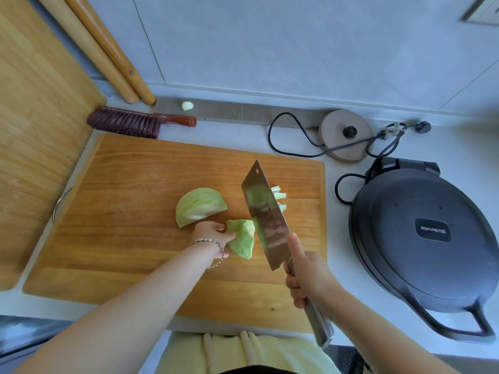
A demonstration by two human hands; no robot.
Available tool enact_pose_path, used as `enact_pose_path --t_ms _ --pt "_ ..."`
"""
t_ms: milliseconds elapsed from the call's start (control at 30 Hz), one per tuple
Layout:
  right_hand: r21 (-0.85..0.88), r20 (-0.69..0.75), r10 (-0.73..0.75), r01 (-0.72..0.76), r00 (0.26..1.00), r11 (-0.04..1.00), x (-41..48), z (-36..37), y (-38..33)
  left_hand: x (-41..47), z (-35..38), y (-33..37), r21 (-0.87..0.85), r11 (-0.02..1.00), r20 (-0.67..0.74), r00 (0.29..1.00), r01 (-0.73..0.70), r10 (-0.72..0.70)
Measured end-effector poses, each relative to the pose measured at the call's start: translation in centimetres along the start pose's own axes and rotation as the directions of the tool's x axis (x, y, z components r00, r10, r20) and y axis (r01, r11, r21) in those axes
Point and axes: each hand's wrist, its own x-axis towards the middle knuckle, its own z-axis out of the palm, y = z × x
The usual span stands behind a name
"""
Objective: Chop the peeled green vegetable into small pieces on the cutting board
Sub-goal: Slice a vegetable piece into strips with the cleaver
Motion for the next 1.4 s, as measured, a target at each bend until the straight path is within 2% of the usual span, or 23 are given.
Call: enact_pose_path --t_ms 100,300,500,900,1100,1267,1400 --pt "0.094 -0.003 0.046 -0.045 0.999 0.995 -1.0 1.9 -0.4 0.0 -0.3 0.4 0.044 0.999 0.035 0.999 0.003 -0.005" --pt "0.082 -0.073 0.014 -0.008 0.997 0.997 -2.1 4.5 -0.5 0.4 -0.4 0.4 0.032 0.999 0.060 0.998 0.003 -0.004" --pt "0.036 -0.130 -0.015 0.020 0.991 0.999 -2.3 6.7 -0.5 1.8 -0.4 -0.5 0.114 0.989 0.040 0.995 -0.092 0.088" --pt "-0.108 -0.214 0.006 -0.030 0.977 0.994 0.2 10.1 0.5 2.2 -0.5 -0.5 0.210 0.964 0.067 0.986 -0.165 0.154" --pt "-0.098 -0.304 -0.072 0.044 0.950 0.994 2.1 12.1 2.8 1.9 -0.7 -0.6 0.236 0.953 0.054 0.982 -0.191 0.183" --pt "-0.050 -0.308 -0.121 0.112 0.944 0.993 2.0 12.1 3.2 1.5 -0.4 -1.2 0.198 0.956 0.057 0.977 -0.215 0.207" --pt "-0.049 -0.293 -0.169 0.162 0.941 0.986 1.4 11.3 2.7 1.4 -0.2 -1.6 0.261 0.929 0.050 0.964 -0.264 0.260"
